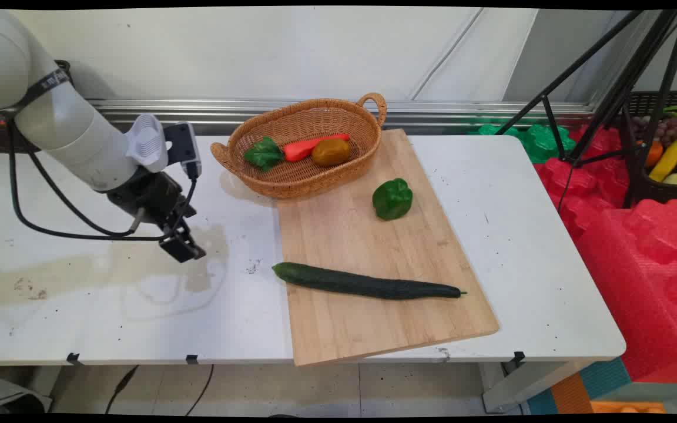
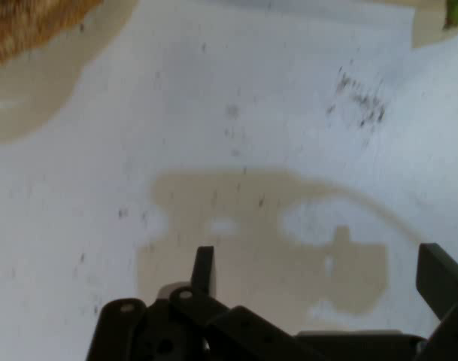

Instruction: Pick up the cucumber from the cutting board

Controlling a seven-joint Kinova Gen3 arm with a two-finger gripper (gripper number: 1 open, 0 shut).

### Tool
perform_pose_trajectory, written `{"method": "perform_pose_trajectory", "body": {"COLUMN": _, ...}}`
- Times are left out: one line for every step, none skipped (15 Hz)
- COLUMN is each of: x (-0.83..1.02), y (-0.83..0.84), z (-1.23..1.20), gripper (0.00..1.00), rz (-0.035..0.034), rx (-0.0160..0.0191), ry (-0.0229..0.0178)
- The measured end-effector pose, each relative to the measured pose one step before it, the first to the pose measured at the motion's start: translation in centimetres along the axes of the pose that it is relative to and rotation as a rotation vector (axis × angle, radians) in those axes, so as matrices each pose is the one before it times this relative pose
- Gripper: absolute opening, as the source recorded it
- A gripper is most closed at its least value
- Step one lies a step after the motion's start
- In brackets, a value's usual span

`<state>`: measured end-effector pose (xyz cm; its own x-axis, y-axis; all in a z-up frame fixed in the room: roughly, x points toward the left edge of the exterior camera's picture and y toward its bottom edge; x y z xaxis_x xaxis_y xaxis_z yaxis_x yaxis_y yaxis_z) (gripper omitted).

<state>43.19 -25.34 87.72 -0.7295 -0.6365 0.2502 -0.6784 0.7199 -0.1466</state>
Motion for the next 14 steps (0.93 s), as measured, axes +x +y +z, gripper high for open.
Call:
{"method": "perform_pose_trajectory", "body": {"x": 0.465, "y": 0.157, "z": -0.147, "gripper": 1.0, "rz": 0.01285, "rx": -0.00319, "ry": 0.01486}}
{"method": "perform_pose_trajectory", "body": {"x": 0.692, "y": 0.253, "z": -0.208, "gripper": 1.0, "rz": 0.01836, "rx": -0.00557, "ry": 0.02049}}
{"method": "perform_pose_trajectory", "body": {"x": 0.808, "y": 0.301, "z": -0.215, "gripper": 1.0, "rz": 0.02028, "rx": -0.00669, "ry": 0.02215}}
{"method": "perform_pose_trajectory", "body": {"x": 0.794, "y": 0.288, "z": -0.172, "gripper": 1.0, "rz": 0.01941, "rx": -0.00623, "ry": 0.01971}}
{"method": "perform_pose_trajectory", "body": {"x": 1.013, "y": 0.354, "z": -0.168, "gripper": 1.0, "rz": 0.02194, "rx": -0.00872, "ry": 0.02342}}
{"method": "perform_pose_trajectory", "body": {"x": 1.058, "y": 0.372, "z": -0.102, "gripper": 1.0, "rz": 0.02249, "rx": -0.00952, "ry": 0.02273}}
{"method": "perform_pose_trajectory", "body": {"x": 0.906, "y": 0.31, "z": 0.013, "gripper": 1.0, "rz": 0.01893, "rx": -0.00912, "ry": 0.01714}}
{"method": "perform_pose_trajectory", "body": {"x": 1.047, "y": 0.391, "z": 0.143, "gripper": 1.0, "rz": 0.02538, "rx": -0.01193, "ry": 0.01775}}
{"method": "perform_pose_trajectory", "body": {"x": 0.989, "y": 0.384, "z": 0.265, "gripper": 1.0, "rz": 0.02483, "rx": -0.01352, "ry": 0.01604}}
{"method": "perform_pose_trajectory", "body": {"x": 0.651, "y": 0.285, "z": 0.311, "gripper": 1.0, "rz": 0.01792, "rx": -0.01165, "ry": 0.00854}}
{"method": "perform_pose_trajectory", "body": {"x": 0.619, "y": 0.268, "z": 0.36, "gripper": 1.0, "rz": 0.01743, "rx": -0.01122, "ry": 0.00802}}
{"method": "perform_pose_trajectory", "body": {"x": 0.707, "y": 0.332, "z": 0.532, "gripper": 1.0, "rz": 0.02054, "rx": -0.01493, "ry": 0.00725}}
{"method": "perform_pose_trajectory", "body": {"x": 0.783, "y": 0.319, "z": 0.719, "gripper": 1.0, "rz": 0.02159, "rx": -0.01521, "ry": 0.00765}}
{"method": "perform_pose_trajectory", "body": {"x": 0.69, "y": 0.258, "z": 0.781, "gripper": 1.0, "rz": 0.01827, "rx": -0.01432, "ry": 0.00557}}
